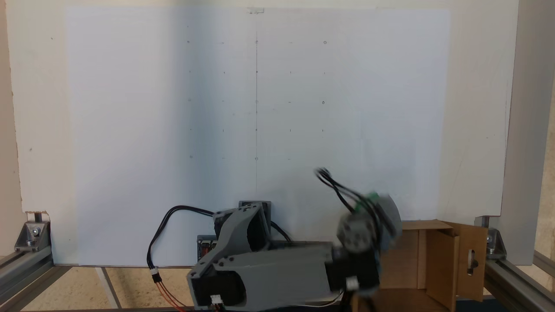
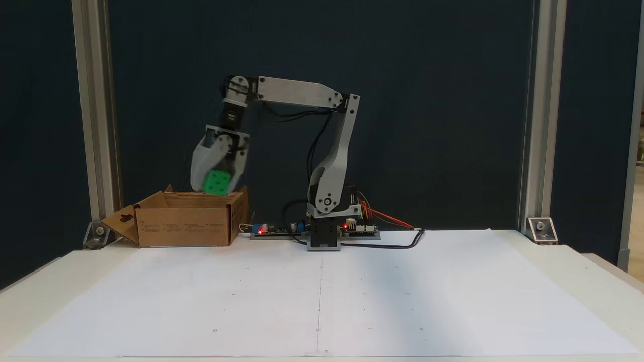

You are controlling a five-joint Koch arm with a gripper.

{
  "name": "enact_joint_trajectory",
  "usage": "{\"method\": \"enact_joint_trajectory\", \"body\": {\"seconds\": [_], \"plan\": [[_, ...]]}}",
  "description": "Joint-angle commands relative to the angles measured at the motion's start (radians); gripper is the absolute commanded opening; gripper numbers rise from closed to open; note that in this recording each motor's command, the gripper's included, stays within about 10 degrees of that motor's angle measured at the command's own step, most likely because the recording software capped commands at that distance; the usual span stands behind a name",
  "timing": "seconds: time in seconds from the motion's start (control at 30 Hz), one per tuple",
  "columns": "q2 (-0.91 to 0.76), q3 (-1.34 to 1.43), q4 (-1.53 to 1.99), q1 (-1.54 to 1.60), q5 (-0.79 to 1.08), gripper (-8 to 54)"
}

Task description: Grasp a green dice and put it in the bin.

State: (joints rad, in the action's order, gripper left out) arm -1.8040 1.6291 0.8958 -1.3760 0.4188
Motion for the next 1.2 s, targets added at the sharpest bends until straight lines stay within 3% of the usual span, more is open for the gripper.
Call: {"method": "enact_joint_trajectory", "body": {"seconds": [0.0,0.27,0.5,0.7,0.77,0.8,0.87,1.03,1.17], "plan": [[-0.026,-0.069,-0.015,-0.115,0.061,11.4],[0.077,-0.069,-0.192,-0.373,0.120,11.4],[0.270,-0.069,-0.403,-0.425,0.121,11.4],[0.328,-0.069,-0.483,-0.449,0.121,11.4],[0.341,-0.067,-0.495,-0.448,0.118,31.6],[0.348,-0.067,-0.502,-0.440,0.117,33.0],[0.348,-0.069,-0.514,-0.439,0.112,41.6],[0.301,-0.069,-0.537,-0.423,0.078,41.7],[0.169,-0.071,-0.603,-0.311,-0.103,41.7]]}}
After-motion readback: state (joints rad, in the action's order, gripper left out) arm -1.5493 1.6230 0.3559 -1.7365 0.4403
